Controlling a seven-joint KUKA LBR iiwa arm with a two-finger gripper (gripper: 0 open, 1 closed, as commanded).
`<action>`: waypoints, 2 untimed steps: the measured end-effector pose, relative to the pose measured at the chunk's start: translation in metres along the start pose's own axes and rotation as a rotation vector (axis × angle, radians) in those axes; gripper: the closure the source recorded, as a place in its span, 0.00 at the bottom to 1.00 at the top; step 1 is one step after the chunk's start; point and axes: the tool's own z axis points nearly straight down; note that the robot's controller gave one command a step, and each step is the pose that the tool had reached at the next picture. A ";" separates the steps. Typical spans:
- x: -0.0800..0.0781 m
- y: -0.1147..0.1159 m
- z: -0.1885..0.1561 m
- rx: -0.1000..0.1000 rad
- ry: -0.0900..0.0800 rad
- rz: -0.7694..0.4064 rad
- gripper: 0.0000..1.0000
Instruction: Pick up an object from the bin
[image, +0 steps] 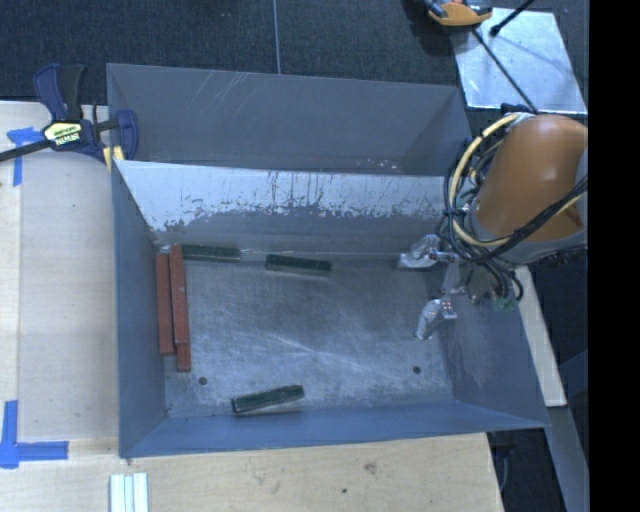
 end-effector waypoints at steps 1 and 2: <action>0.000 0.000 0.000 0.000 0.000 0.000 0.00; -0.040 -0.021 0.007 -0.001 -0.001 -0.004 0.00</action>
Offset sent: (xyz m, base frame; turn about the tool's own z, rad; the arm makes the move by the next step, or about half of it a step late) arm 0.0648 -0.0348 -0.0134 -0.0070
